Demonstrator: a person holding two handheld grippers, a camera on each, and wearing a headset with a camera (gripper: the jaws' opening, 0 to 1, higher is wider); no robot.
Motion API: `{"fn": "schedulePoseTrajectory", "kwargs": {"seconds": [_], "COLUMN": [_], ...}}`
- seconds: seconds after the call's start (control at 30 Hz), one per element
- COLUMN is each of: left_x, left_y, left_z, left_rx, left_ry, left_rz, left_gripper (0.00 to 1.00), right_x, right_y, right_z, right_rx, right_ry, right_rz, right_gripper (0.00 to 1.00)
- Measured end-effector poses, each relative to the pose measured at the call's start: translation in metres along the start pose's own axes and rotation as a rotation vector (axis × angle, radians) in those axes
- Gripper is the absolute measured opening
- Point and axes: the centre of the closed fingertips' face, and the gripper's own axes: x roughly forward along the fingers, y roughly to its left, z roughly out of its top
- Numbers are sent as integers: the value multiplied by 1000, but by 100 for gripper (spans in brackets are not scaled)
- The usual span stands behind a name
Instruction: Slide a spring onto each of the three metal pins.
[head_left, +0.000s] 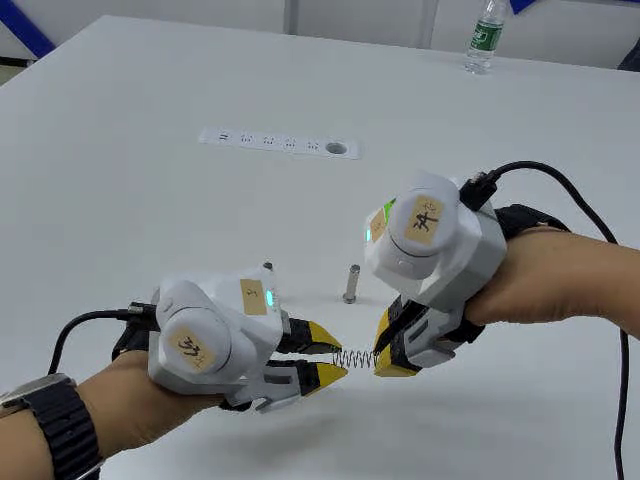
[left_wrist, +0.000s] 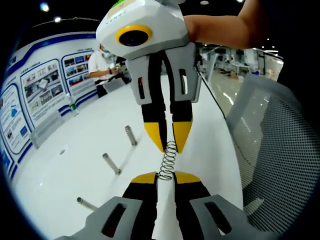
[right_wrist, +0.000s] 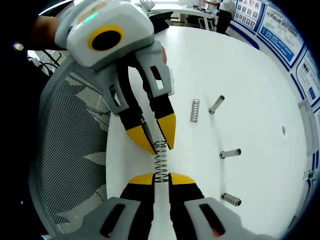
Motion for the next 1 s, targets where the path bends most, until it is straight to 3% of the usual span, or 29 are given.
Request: {"fn": "schedulePoseTrajectory", "kwargs": {"seconds": [0.2, 0.43, 0.67, 1.0], "left_x": [0, 1, 3, 2], "left_y": [2, 2, 2, 4], "left_z": [-1, 0, 4, 5], "left_rx": [-8, -14, -21, -23], "left_ry": [1, -9, -23, -26], "left_rz": [7, 7, 8, 15], "left_gripper": [11, 11, 11, 11], "right_x": [-11, -26, -28, -29], "right_y": [-1, 0, 1, 0], "right_z": [9, 33, 48, 50], "right_rx": [-14, -44, -79, -94], "right_ry": [-26, -91, -110, -104], "right_rz": [-16, -34, -47, -52], "right_gripper": [12, 12, 12, 12]}}
